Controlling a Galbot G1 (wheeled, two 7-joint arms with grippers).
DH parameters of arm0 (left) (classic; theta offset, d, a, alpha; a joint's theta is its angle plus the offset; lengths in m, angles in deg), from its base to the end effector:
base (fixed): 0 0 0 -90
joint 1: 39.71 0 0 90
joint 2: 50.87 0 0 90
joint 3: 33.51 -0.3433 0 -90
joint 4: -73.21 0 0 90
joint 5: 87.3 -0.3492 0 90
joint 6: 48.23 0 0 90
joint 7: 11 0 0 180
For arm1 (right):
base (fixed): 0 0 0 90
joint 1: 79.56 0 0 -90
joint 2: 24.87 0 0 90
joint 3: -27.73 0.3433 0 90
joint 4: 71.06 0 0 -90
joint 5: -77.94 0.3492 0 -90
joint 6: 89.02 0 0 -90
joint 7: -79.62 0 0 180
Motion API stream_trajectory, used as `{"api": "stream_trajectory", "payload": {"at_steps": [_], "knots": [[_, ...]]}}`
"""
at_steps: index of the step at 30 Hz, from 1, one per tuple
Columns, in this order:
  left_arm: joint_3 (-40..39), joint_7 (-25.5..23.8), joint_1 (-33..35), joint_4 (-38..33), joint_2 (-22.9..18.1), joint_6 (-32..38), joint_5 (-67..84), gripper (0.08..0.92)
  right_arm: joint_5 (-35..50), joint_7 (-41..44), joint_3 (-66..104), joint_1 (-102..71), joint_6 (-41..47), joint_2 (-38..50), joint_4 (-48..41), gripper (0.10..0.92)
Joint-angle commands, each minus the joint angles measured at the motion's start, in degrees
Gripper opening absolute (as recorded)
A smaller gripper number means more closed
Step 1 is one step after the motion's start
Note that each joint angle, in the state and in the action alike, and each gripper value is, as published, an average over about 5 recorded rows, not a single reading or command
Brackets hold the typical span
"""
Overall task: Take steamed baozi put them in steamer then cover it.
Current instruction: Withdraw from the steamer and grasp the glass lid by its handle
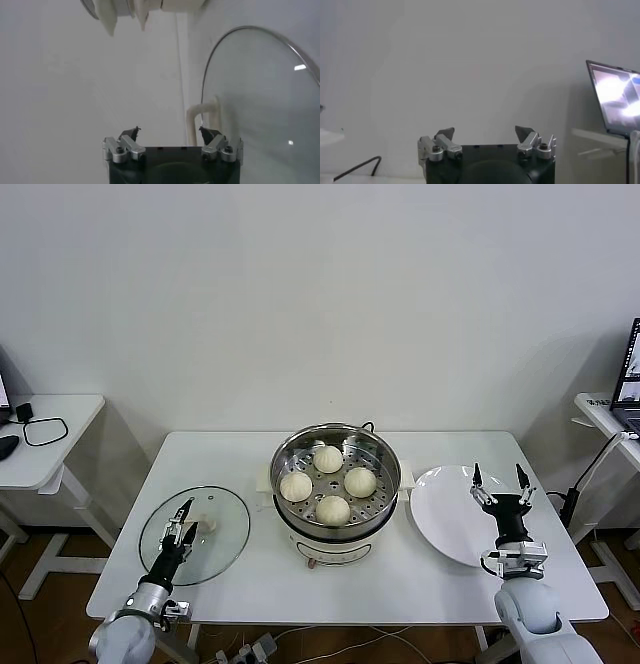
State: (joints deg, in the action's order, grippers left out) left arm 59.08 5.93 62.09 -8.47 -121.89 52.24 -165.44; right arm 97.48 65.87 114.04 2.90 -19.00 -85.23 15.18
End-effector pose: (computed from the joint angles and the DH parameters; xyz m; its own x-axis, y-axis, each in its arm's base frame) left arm 0.2628 0.1429 -0.4302 -0.9911 0.1214 0.0539 0.0440 -0.0830 0.9956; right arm 0.3015 -0.1616 -0.3722 -0.9752 0.1532 -0.1596 0.1753 0.9752 -0.1351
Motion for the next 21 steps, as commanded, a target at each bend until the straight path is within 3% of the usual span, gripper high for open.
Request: {"api": "stream_trajectory", "payload": {"at_steps": [1, 11, 21], "knots": [[-1.2, 0.5, -3.1, 2.4, -0.1, -1.1, -0.8, 0.823, -0.6, -0.1, 1.0, -1.3, -0.2, -0.8, 0.1, 0.823], [-1.8, 0.5, -4.4, 5.2, 0.1, -1.8, -0.1, 0.796, -1.3, -0.2, 1.1, -1.7, -0.2, -1.2, 0.4, 0.823], [-2.2, 0.3, -4.5, 6.4, 0.4, -2.6, 2.9, 0.515, -1.7, -0.3, 1.0, -1.4, -0.2, -1.2, 0.5, 0.823]]}}
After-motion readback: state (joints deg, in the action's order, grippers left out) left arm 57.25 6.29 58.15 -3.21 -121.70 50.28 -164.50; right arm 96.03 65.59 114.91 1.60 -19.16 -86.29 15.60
